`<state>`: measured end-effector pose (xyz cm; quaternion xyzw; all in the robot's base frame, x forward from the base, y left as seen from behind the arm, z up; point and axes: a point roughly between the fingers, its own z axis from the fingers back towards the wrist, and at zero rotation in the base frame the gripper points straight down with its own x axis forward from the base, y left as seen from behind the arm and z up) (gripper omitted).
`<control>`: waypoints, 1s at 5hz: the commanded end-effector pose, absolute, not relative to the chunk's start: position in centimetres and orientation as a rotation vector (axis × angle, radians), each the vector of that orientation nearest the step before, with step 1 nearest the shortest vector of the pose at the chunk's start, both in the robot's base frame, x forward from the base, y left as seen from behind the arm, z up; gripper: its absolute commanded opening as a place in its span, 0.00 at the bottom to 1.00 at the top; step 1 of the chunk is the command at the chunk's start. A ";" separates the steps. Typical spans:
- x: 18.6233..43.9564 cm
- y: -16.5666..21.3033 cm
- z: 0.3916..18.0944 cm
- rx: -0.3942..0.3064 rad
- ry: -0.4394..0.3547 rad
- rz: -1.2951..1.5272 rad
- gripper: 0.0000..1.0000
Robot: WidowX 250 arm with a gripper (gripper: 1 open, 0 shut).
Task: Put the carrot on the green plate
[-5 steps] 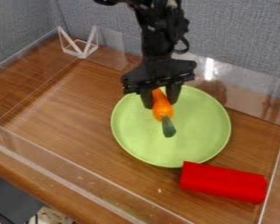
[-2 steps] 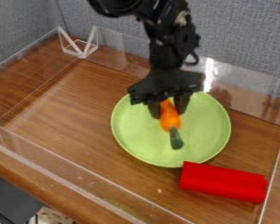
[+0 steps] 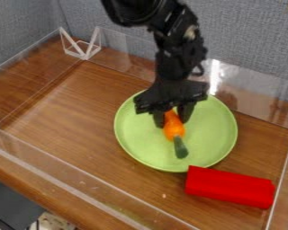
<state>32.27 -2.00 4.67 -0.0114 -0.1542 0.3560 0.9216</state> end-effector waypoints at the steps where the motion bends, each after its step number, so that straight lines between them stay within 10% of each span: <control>1: 32.1 -0.7 6.2 -0.046 -0.377 0.767 0.00; 4: 31.8 -1.6 7.1 -0.036 -0.421 0.727 0.00; 5: 32.1 -2.7 8.3 0.002 -0.438 0.721 1.00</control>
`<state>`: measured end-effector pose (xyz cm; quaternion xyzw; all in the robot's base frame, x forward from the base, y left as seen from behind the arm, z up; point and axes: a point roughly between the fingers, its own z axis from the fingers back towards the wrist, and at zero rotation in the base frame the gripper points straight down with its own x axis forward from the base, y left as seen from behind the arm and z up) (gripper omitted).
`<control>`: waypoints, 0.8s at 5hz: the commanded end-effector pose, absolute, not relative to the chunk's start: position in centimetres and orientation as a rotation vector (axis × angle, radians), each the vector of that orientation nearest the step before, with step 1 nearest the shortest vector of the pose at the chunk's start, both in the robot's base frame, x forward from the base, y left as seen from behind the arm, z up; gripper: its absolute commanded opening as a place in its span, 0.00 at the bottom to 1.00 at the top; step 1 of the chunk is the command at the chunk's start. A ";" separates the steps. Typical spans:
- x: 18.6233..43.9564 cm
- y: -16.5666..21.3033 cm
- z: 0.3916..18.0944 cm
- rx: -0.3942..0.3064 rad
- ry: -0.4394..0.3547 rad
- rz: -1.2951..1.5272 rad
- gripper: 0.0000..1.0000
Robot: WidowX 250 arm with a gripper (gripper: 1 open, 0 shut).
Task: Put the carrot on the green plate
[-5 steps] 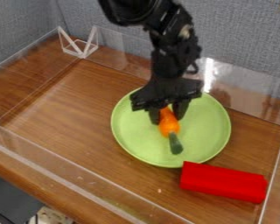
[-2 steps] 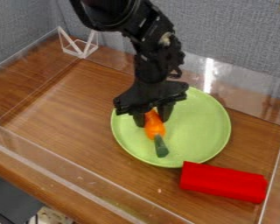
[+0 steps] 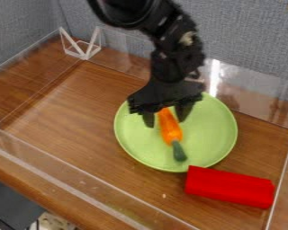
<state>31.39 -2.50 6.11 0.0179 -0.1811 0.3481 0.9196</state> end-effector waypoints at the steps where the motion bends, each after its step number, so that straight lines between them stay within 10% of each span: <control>1: 32.5 -4.2 9.7 0.057 -0.474 0.712 1.00; 4: 31.1 -4.0 13.5 0.088 -0.457 0.802 1.00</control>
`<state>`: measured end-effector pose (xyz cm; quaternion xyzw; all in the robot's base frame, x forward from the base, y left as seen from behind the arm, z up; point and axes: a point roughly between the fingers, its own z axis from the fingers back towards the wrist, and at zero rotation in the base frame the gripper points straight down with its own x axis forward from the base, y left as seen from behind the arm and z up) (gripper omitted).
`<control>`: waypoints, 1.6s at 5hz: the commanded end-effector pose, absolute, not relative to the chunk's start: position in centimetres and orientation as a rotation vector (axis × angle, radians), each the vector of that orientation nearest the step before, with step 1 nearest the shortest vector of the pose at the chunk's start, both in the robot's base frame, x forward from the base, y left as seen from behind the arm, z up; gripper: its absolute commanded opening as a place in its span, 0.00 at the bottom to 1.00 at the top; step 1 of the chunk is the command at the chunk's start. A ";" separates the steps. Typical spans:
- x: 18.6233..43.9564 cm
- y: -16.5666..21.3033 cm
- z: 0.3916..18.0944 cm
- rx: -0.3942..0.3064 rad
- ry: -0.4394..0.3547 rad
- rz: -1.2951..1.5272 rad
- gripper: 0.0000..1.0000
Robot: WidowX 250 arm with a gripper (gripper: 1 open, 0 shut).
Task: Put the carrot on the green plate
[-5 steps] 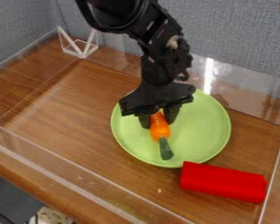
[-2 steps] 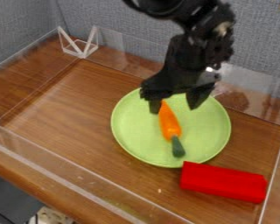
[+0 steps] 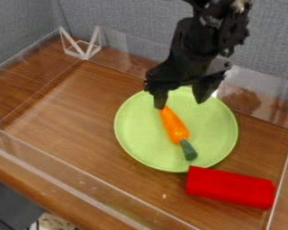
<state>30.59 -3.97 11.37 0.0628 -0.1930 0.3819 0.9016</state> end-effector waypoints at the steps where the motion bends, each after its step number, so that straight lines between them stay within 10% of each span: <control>1: 30.1 -3.8 14.2 0.080 -0.443 0.852 1.00; 8: 29.2 -4.8 6.2 0.097 -0.347 0.935 1.00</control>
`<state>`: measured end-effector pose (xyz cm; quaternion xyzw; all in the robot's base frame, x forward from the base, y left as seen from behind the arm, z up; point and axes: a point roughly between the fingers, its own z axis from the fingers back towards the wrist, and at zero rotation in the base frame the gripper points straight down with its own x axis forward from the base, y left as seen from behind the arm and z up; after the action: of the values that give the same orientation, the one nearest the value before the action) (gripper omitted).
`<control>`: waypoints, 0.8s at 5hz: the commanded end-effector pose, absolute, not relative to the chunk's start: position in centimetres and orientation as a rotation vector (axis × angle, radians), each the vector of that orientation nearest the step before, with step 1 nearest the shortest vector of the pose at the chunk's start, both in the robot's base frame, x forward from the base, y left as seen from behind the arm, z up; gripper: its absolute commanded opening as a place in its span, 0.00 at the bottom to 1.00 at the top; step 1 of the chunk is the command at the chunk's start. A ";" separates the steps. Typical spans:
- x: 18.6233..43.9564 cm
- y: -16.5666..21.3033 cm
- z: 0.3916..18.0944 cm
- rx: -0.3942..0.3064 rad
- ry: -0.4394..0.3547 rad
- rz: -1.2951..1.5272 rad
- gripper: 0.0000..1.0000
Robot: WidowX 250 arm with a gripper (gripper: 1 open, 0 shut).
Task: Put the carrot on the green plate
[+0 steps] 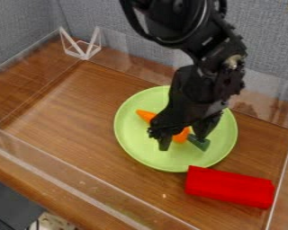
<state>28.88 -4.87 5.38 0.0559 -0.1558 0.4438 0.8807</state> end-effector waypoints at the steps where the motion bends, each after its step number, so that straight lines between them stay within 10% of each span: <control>1: 29.2 -4.3 6.5 0.113 -0.339 0.951 1.00; 4: 28.9 -4.4 8.1 0.184 -0.331 1.115 1.00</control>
<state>28.13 -3.91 6.80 0.1057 -0.1374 0.5218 0.8353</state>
